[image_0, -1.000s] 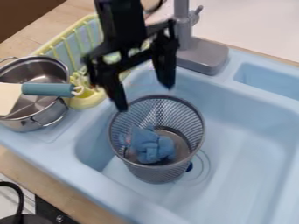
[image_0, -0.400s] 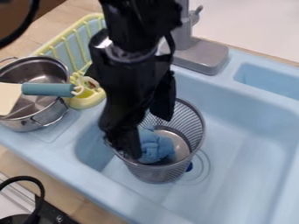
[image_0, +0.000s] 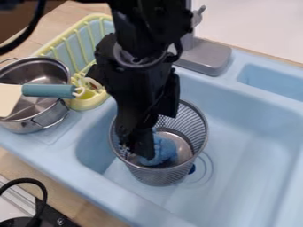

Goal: Move the toe from the trash bin into the pot

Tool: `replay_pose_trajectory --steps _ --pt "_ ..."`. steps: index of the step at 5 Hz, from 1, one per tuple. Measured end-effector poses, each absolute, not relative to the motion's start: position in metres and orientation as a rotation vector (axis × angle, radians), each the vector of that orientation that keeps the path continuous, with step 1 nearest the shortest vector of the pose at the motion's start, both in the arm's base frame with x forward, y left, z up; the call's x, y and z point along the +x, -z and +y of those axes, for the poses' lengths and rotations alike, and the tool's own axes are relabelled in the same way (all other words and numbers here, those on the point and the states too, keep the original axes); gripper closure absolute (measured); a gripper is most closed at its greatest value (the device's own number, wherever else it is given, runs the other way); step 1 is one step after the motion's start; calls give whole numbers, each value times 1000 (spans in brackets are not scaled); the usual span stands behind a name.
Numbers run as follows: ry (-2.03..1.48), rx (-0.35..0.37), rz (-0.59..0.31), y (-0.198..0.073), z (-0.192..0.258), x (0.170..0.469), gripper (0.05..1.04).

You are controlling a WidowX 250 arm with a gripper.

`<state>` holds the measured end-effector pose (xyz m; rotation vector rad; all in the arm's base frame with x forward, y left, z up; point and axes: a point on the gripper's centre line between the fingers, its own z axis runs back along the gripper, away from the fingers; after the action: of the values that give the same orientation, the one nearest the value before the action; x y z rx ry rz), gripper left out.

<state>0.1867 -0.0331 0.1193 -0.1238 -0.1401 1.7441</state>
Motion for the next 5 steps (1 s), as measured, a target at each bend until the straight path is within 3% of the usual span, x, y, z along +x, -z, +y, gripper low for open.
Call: replay_pose_trajectory --steps 4,5 --pt "-1854 -60 -124 -83 -32 206 84" --pt "-1901 -17 -103 -74 -28 202 133"
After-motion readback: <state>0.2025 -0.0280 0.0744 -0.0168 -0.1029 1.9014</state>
